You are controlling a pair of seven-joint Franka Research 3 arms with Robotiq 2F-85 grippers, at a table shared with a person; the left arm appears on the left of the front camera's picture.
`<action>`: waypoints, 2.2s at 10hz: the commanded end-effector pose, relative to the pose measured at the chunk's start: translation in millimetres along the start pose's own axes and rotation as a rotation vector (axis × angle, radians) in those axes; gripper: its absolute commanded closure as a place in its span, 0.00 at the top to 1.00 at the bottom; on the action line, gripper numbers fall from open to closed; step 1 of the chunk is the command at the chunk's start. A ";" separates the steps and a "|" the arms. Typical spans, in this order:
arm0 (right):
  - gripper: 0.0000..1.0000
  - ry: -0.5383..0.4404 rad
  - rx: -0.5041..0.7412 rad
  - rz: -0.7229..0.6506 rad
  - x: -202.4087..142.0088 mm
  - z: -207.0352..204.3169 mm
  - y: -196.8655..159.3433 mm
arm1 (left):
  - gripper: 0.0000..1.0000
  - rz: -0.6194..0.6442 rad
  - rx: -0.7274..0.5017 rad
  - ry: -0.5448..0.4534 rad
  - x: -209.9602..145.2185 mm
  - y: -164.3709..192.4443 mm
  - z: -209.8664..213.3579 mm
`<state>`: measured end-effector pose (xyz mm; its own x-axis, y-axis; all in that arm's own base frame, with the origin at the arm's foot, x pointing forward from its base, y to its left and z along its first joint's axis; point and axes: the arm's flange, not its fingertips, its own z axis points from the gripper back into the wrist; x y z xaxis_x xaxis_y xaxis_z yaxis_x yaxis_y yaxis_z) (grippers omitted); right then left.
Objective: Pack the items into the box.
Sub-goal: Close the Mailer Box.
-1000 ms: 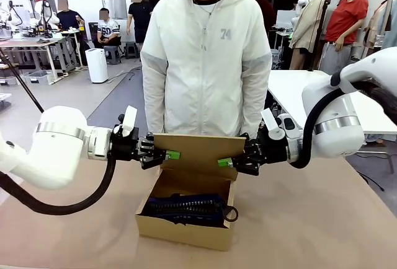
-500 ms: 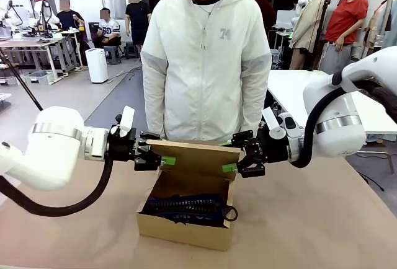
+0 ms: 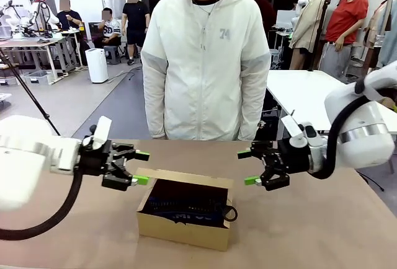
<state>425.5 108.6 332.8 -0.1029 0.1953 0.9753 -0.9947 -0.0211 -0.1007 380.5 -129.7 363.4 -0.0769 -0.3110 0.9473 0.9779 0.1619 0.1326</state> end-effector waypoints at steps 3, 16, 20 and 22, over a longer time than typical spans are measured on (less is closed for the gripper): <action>1.00 -0.245 -0.077 -0.444 -0.8 17.1 -9.3 | 1.00 0.258 0.127 -0.585 -12.8 0.0 73.1; 1.00 -0.017 -0.189 -0.610 17.9 -101.5 18.2 | 1.00 0.485 -0.105 -0.338 -20.1 64.5 -44.5; 1.00 0.149 -0.178 -0.520 15.3 -138.9 69.4 | 1.00 0.383 -0.191 -0.209 -30.8 32.7 -70.9; 1.00 0.178 -0.182 -0.489 2.5 -145.6 74.1 | 1.00 0.303 -0.210 -0.177 -38.7 21.5 -86.0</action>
<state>351.1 248.0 309.3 0.4167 0.3126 0.8536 -0.9019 0.2592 0.3454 423.0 -192.2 311.8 0.2649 -0.0864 0.9604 0.9643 0.0224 -0.2640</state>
